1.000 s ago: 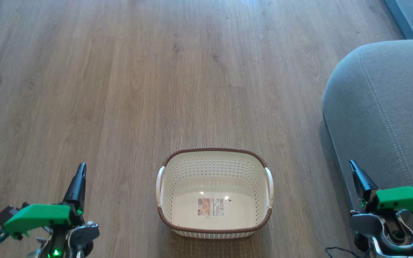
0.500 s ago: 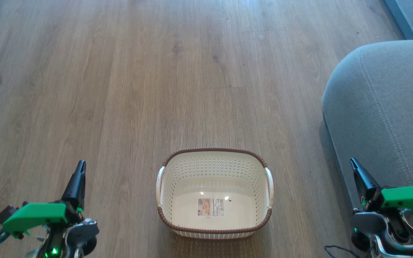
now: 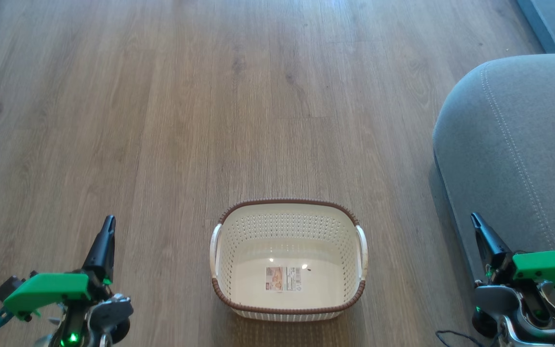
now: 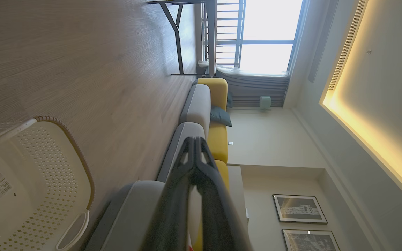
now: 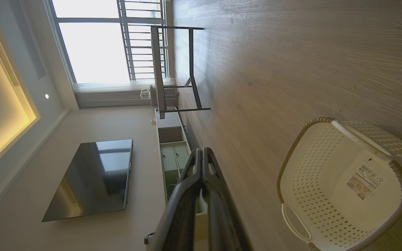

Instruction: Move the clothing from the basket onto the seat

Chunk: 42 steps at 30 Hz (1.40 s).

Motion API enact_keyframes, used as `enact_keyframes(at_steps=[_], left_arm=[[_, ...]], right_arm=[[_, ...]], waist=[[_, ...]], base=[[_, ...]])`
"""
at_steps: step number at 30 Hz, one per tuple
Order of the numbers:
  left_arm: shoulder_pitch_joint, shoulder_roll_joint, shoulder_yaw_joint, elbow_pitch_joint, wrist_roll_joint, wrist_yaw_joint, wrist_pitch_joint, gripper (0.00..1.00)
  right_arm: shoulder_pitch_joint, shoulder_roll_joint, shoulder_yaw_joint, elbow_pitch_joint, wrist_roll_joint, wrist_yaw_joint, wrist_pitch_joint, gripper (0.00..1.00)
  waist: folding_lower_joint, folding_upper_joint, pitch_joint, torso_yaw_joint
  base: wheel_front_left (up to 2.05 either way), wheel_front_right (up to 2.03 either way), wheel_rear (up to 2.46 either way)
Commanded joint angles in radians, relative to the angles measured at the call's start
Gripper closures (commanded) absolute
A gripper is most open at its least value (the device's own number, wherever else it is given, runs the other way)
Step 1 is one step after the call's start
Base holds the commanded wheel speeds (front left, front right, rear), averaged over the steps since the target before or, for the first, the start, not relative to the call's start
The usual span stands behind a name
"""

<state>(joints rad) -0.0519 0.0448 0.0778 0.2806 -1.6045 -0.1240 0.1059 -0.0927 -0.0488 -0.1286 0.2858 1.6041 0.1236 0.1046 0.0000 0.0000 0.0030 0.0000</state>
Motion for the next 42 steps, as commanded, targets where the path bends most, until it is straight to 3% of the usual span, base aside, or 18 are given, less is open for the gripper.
enact_keyframes(at_steps=[1, 42], left_arm=[[-0.056, 0.005, 0.036, -0.035, -0.004, -0.007, 0.007, 1.0], [-0.056, 0.005, 0.036, -0.035, -0.004, -0.007, 0.007, 1.0]], right_arm=[[-0.015, -0.003, 0.016, -0.041, 0.006, 0.007, 0.007, 1.0], [-0.015, -0.002, 0.015, -0.041, 0.005, 0.007, 0.008, 1.0]], waist=[[0.0, 0.0, 0.0, 0.0], [0.0, 0.0, 0.0, 0.0]], base=[[0.0, 0.0, 0.0], [0.0, 0.0, 0.0]])
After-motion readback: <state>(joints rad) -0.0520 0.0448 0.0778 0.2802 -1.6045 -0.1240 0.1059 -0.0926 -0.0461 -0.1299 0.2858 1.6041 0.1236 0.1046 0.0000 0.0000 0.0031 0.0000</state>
